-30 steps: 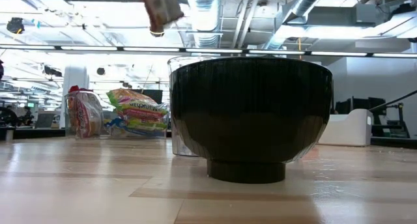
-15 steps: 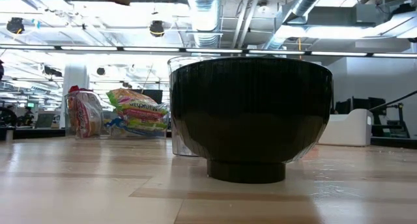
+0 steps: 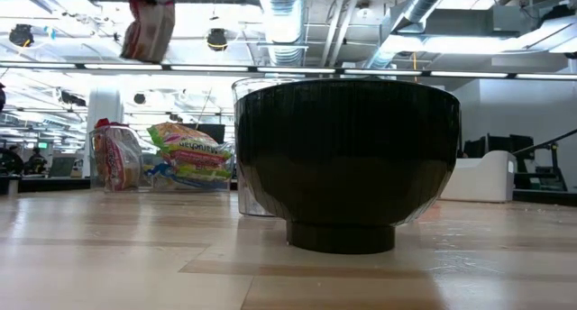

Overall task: Pick & Place Food Item
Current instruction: Put the red noodle pack into the top transparent bin

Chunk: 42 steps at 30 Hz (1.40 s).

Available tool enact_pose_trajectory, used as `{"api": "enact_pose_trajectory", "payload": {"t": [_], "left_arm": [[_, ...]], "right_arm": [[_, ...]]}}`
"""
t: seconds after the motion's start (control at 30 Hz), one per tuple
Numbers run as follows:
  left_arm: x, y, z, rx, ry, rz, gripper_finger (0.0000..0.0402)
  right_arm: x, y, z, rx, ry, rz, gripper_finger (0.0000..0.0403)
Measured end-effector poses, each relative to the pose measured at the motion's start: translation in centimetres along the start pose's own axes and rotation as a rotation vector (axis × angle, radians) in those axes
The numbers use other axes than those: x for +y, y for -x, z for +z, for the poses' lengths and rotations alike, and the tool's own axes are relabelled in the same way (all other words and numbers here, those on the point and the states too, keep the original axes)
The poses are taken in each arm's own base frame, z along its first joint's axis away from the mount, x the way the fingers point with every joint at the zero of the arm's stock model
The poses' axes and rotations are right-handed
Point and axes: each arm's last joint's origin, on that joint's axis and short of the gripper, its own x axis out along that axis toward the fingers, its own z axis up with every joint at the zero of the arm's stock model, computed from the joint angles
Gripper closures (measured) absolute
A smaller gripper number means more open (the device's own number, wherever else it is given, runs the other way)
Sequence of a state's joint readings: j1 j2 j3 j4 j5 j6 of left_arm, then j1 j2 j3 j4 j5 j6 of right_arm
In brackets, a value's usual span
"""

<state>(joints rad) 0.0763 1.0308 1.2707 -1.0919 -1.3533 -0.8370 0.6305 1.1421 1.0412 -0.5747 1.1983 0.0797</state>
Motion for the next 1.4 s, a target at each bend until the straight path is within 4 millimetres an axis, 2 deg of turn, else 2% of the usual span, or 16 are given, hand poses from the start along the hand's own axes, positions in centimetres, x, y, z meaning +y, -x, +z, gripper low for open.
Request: {"api": "enact_pose_trajectory", "payload": {"t": [0.43,0.63,1.0,1.4], "left_arm": [[0.1,-1.6,-10.3,0.064,0.136,0.025,0.0401],[-0.1,-2.2,-13.8,0.059,0.209,0.016,0.0401],[-0.1,-2.9,-17.5,0.076,0.296,-0.006,0.0401],[1.1,-3.4,-20.6,0.124,0.286,0.017,0.0401]], "right_arm": [[-0.2,0.1,0.0,-0.002,-0.005,0.002,0.0104],[-0.2,0.1,0.0,-0.002,0.004,0.001,0.0104],[-0.2,0.1,0.0,-0.004,0.018,0.002,0.0104],[-0.2,0.1,0.0,-0.004,0.018,0.002,0.0104]]}}
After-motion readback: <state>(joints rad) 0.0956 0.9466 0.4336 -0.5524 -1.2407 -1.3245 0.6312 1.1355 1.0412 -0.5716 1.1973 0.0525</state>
